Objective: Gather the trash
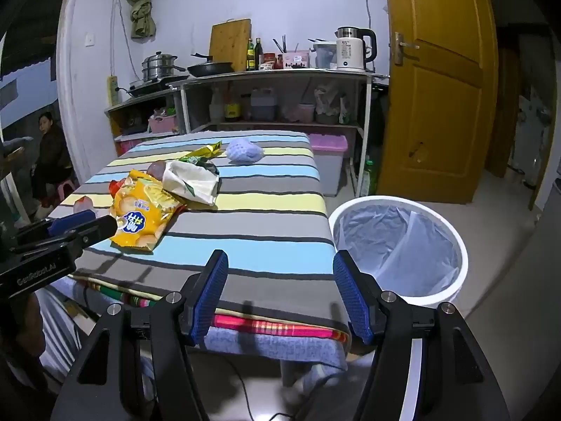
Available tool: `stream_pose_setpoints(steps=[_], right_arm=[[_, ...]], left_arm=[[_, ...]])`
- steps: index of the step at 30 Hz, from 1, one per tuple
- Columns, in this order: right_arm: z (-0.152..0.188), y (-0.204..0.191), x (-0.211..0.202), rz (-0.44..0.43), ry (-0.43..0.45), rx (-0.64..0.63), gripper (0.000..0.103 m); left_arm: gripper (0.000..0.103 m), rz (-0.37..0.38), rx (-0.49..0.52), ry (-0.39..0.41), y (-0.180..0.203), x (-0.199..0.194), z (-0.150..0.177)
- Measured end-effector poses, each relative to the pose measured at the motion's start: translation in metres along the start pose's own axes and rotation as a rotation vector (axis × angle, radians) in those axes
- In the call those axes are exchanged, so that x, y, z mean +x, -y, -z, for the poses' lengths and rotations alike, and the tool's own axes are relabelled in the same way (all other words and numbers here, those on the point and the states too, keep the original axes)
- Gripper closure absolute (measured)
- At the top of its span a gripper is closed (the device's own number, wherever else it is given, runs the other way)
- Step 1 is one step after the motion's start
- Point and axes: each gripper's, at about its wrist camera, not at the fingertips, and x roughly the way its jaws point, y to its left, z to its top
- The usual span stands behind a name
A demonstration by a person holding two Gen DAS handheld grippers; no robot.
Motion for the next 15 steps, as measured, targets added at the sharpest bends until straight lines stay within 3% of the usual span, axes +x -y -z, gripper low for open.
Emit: stream_pose_setpoints(steps=[15], right_arm=[[0.001,0.007,-0.010,-0.005,0.023,0.023,0.040]], left_arm=[[0.054,0.018,-0.004,0.022,0.004,-0.006,0.000]])
